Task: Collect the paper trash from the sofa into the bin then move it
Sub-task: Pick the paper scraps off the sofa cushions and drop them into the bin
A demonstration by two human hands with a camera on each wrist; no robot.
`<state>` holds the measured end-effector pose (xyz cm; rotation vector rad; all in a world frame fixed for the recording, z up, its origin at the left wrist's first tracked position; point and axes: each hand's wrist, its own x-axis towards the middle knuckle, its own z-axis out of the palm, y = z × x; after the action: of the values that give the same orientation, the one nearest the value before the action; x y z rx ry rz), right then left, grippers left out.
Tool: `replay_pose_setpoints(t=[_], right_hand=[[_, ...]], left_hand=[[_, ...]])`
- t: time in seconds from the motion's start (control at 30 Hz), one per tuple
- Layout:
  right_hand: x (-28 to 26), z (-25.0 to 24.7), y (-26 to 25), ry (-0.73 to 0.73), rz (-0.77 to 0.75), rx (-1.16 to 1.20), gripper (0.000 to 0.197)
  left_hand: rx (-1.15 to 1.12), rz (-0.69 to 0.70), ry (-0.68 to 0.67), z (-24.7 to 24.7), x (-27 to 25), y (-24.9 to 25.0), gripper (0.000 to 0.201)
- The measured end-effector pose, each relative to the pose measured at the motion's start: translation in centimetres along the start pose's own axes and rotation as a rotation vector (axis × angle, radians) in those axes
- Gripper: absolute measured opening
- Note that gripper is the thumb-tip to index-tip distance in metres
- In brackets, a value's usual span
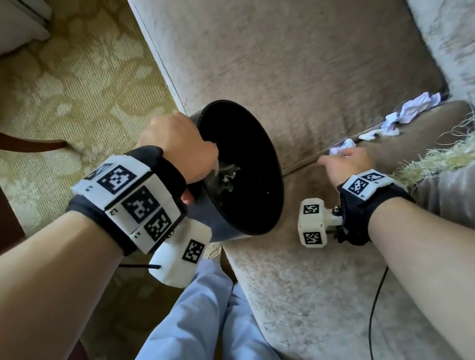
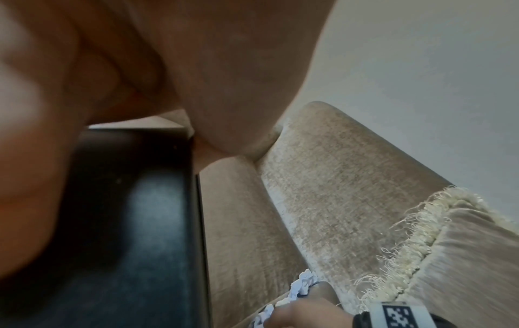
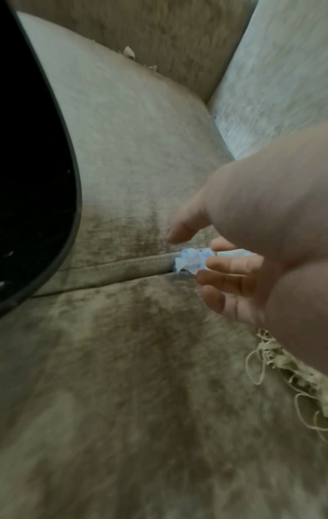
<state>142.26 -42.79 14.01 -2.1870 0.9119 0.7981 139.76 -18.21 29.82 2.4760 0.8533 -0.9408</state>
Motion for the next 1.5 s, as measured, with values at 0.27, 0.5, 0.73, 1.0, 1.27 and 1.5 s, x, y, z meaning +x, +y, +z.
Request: replay_pose_setpoints(t=[0.27,0.5,0.73,1.0,1.27,1.5], right_hand=[[3.0,-2.1,0.8,-0.034,-0.056,-0.149,0.084],[4.5,-0.8,0.8,-0.057,-0.053,-0.188,0.044],[6.3,-0.5,-0.1,0.004,0.000,-0.062,0.018],[4.5,-1.9,-1.1,0.024,0.093,-0.129,0.008],[6.6,1.2,-0.2,0.004,0.023,-0.245,0.072],[6.4,-0.1,-1.0,0.152,0.013,-0.258,0.031]], left_hand=[[0.102,0.131,0.118,1.4,0.7,5.2,0.025],[0.190,0.138,0.194,1.6,3.5,7.0,0.017],[0.259,0.171,0.148,1.0,5.1,7.6,0.017],[0.217,0.169,0.099,0.5,5.1,7.9,0.018],[0.226,0.197,0.126,0.5,6.1,7.8,0.021],[0.219,0.216,0.127,0.3,6.6,7.6,0.021]])
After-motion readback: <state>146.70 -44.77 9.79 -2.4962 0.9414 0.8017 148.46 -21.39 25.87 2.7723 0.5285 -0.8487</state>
